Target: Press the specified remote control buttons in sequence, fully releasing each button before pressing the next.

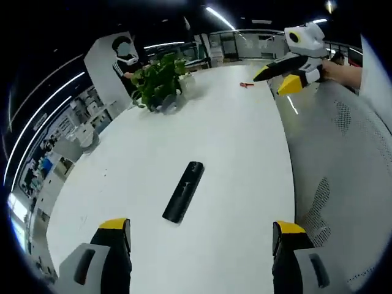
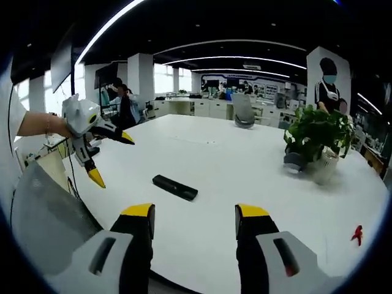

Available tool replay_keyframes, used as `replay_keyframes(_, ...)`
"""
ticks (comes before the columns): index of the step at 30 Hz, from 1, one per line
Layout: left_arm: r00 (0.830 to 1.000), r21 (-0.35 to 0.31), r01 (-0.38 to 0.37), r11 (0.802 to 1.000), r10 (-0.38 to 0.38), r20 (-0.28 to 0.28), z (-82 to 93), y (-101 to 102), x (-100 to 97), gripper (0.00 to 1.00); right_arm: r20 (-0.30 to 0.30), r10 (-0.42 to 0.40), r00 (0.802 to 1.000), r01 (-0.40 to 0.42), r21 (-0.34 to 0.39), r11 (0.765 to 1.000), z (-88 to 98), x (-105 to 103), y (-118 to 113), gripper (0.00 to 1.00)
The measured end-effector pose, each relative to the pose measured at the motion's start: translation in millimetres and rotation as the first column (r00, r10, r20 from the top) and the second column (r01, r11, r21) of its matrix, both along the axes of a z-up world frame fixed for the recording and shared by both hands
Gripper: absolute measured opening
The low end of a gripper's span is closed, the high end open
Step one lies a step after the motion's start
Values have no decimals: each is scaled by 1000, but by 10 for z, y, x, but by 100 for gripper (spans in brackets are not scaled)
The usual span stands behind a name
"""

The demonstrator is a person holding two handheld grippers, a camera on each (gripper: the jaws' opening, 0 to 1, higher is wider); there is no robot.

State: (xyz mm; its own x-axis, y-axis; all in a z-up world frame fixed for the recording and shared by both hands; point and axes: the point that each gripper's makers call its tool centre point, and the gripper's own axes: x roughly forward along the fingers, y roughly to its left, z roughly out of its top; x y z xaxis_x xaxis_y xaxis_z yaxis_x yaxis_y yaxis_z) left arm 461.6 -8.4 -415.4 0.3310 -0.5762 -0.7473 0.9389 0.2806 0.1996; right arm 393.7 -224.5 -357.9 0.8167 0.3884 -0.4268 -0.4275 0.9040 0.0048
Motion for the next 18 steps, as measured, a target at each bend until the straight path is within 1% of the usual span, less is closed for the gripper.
replay_keyframes(1,1000,1,-1,1000,1,-9,-16,-20,37,100,0,-2,1000,2,-2,1000,-4,2,-4,54)
replay_keyframes(4,999,35,19,999,-17,-40,-100,-76,154,100,0,-2,1000,2,-23,1000,-30,8,-16,54)
replay_keyframes(6,998,42,32,999,-30,-57,-137,-110,207,100,0,2,1000,-2,-36,999,-41,7,-14,54)
replay_keyframes(8,993,70,49,996,-41,-108,-223,-116,244,100,-2,3,1000,-4,-40,999,-48,5,-11,53)
replay_keyframes(10,989,85,64,994,-52,-136,-291,-140,304,100,-5,0,1000,0,-41,999,-53,5,-17,53)
replay_keyframes(11,987,104,69,992,-53,-150,-335,-142,346,100,-6,-2,1000,2,-41,999,-57,5,-21,53)
replay_keyframes(13,985,134,92,987,-70,-159,-384,-162,401,100,-7,-6,1000,6,-43,999,-53,1,-21,53)
replay_keyframes(18,975,174,127,976,-90,-205,-518,-250,505,100,-13,-14,1000,13,-58,998,-56,-9,-26,52)
